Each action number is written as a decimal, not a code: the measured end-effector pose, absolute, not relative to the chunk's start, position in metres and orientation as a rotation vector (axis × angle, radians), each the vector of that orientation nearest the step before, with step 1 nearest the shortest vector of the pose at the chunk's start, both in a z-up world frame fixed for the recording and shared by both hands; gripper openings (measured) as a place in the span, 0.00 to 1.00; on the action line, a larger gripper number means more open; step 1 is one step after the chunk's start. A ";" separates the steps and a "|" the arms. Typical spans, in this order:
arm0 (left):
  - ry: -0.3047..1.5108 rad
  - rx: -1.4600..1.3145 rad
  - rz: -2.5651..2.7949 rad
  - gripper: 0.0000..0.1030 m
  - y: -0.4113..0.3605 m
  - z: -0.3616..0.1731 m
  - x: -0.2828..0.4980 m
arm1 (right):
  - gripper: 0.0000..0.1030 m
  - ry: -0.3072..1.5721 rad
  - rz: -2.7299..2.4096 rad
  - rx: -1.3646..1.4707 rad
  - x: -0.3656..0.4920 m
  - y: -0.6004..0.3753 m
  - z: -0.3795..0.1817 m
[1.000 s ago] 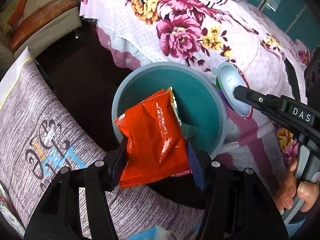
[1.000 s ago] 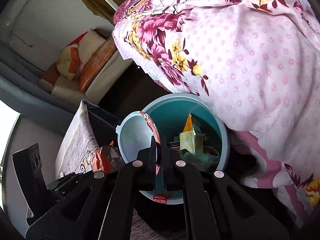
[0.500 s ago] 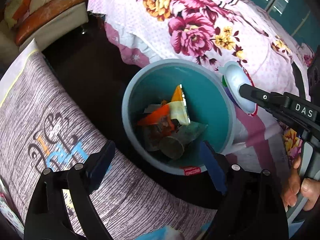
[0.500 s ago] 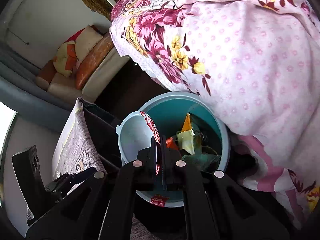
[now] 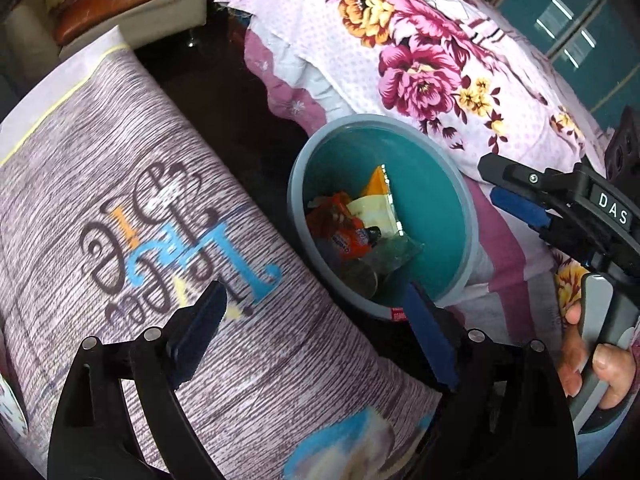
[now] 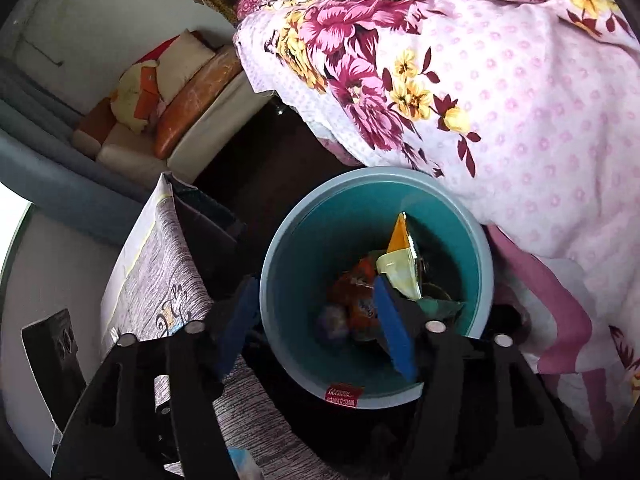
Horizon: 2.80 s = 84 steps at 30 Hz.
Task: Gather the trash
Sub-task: 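Open the right tool over the teal bucket to drop the white lid, then move both tools back to the pile and reach the left tool toward the cartoon face mask, then grasp the cartoon face mask with the left tool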
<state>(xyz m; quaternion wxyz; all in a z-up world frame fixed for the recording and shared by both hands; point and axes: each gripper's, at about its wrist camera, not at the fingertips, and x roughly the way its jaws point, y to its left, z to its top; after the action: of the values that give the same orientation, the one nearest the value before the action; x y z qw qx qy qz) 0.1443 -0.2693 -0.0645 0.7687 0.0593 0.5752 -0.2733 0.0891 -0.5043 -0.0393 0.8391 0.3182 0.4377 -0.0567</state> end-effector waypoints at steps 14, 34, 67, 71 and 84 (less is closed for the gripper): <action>1.217 0.019 -0.465 0.88 -0.178 -0.047 0.135 | 0.71 0.972 -0.044 0.652 0.095 -0.458 -0.028; 1.152 -0.169 -0.276 0.90 -0.035 -0.031 0.107 | 0.74 1.052 0.123 0.498 0.104 -0.323 -0.005; 1.135 -0.178 0.060 0.90 0.057 -0.073 0.137 | 0.74 1.210 0.276 0.404 0.151 -0.212 -0.044; 1.125 -0.217 0.031 0.74 0.068 -0.067 0.129 | 0.74 1.217 0.282 0.398 0.153 -0.208 -0.046; 1.115 -0.305 -0.048 0.49 0.098 -0.060 0.096 | 0.74 1.225 0.294 0.366 0.148 -0.191 -0.048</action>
<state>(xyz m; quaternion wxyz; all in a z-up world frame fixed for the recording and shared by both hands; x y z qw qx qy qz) 0.0959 0.0984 -0.0603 0.8373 -0.1442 0.5270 -0.0225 0.1485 -0.1907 -0.0481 0.7924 0.1702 0.5696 0.1367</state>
